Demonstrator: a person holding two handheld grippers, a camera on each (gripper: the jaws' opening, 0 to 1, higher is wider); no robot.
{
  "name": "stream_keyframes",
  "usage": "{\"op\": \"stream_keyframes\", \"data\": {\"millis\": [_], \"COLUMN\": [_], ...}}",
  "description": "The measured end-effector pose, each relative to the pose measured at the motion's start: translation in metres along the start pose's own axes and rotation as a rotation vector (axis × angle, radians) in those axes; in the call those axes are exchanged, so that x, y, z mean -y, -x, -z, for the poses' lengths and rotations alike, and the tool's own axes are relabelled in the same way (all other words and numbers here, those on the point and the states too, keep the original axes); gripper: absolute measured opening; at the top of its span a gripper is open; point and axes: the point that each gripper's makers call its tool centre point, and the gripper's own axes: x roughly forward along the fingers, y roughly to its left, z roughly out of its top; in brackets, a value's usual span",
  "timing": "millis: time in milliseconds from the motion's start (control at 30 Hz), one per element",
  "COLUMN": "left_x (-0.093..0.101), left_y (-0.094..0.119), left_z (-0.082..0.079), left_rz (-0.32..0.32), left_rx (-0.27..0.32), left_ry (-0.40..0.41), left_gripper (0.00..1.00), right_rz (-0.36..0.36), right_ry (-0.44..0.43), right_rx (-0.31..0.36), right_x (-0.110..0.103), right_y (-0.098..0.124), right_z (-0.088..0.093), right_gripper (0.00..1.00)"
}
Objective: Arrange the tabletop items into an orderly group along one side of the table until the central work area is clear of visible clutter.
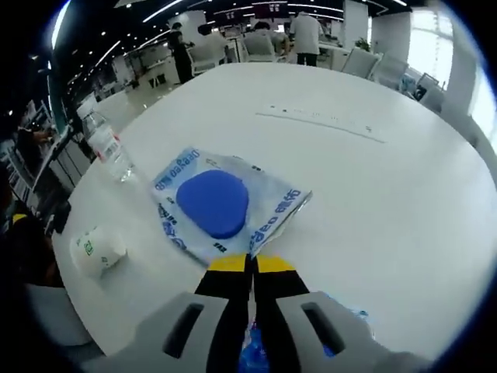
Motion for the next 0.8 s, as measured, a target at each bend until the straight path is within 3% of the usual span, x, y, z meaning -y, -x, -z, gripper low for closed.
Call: {"op": "stream_keyframes", "data": {"millis": [800], "left_x": [-0.001], "left_y": [-0.001], "left_z": [0.004], "left_rz": [-0.006], "left_rx": [-0.024], "left_ry": [-0.007], "left_gripper": [0.91], "right_rz": [-0.004], "right_ry": [0.313], "right_rx": [-0.014], "right_x": [0.026], "right_y": [-0.014], "right_z": [-0.006], "right_gripper": [0.0]}}
